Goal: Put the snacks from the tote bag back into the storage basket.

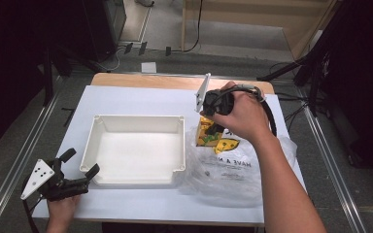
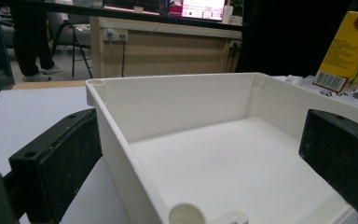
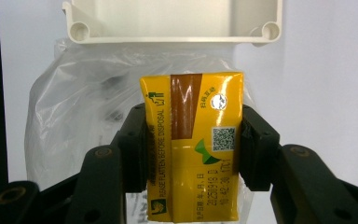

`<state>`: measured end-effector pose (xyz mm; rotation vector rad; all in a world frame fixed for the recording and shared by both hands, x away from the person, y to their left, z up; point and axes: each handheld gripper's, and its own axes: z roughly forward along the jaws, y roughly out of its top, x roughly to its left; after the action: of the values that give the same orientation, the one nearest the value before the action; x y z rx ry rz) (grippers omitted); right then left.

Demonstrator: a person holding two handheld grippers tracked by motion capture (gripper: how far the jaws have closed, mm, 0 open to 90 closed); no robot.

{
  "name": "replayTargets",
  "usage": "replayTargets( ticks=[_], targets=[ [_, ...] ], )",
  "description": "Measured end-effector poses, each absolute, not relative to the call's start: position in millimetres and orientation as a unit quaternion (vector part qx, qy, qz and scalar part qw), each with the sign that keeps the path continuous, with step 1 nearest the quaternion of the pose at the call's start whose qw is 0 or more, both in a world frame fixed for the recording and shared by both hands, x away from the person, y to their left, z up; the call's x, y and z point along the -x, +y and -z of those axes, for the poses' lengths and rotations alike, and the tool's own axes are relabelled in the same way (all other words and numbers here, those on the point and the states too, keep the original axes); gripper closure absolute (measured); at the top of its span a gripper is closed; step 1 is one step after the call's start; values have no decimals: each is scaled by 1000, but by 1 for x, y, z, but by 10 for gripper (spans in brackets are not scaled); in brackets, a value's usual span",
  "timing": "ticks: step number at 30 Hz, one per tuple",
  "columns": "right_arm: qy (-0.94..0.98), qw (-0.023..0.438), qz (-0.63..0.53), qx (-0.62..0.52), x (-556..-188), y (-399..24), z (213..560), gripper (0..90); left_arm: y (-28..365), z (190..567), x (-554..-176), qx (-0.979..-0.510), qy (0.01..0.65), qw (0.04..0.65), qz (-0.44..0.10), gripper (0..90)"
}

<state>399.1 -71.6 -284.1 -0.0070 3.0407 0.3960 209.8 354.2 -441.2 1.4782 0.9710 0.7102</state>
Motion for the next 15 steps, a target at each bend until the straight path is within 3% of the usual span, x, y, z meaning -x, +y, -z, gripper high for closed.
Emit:
replayTargets(
  ticks=[15],
  targets=[
    [990,47,-132,14,-399,-56,272,541,357,441,-209,-628,415,588,-297,0]
  ],
)
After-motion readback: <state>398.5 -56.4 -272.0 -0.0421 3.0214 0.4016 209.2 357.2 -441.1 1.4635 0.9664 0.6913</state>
